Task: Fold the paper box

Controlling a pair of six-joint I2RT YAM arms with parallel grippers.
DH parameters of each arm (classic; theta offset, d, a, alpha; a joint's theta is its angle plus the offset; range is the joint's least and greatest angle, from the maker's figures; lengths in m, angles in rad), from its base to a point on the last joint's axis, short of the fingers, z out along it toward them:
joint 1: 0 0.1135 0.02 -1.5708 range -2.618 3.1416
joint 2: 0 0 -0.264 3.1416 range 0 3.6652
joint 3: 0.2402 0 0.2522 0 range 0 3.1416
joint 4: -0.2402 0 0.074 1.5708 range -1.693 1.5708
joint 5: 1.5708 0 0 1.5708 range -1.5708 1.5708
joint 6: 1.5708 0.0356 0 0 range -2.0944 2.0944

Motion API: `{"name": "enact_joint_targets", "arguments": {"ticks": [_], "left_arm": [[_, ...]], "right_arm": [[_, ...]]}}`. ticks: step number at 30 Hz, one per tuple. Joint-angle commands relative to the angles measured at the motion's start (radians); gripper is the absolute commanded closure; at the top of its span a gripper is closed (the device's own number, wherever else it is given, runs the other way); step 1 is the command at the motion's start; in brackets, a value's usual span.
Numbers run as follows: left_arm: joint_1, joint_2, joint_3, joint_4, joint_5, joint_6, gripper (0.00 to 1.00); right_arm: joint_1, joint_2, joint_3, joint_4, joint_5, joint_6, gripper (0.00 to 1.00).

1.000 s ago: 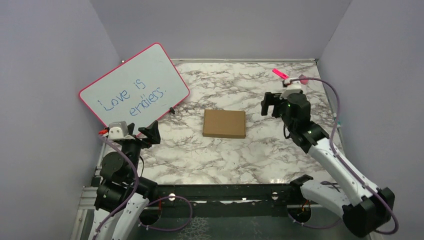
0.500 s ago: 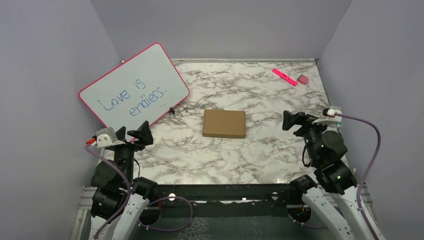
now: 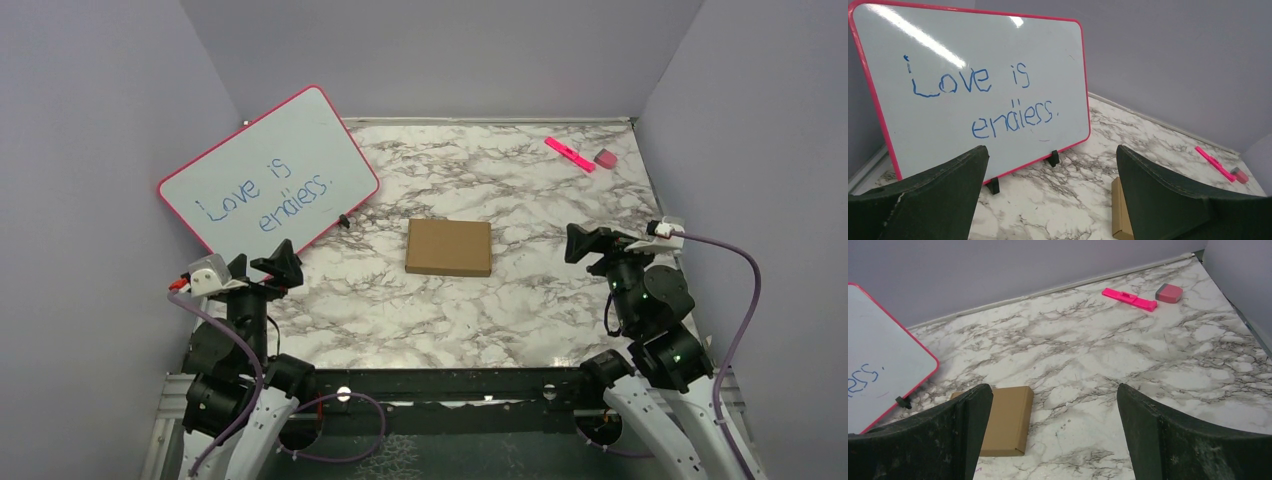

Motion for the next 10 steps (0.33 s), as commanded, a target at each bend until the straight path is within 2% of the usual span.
{"name": "enact_joint_targets", "arguments": {"ticks": [1, 10], "left_arm": [[0.01, 0.016, -0.003, 0.021, -0.008, 0.001, 0.01], [0.02, 0.004, -0.002, 0.023, 0.006, -0.004, 0.01]], "right_arm": [[0.0, -0.011, 0.0, -0.005, 0.028, 0.007, 0.0], [0.0, -0.008, 0.007, -0.008, 0.038, 0.001, 0.0]]}}
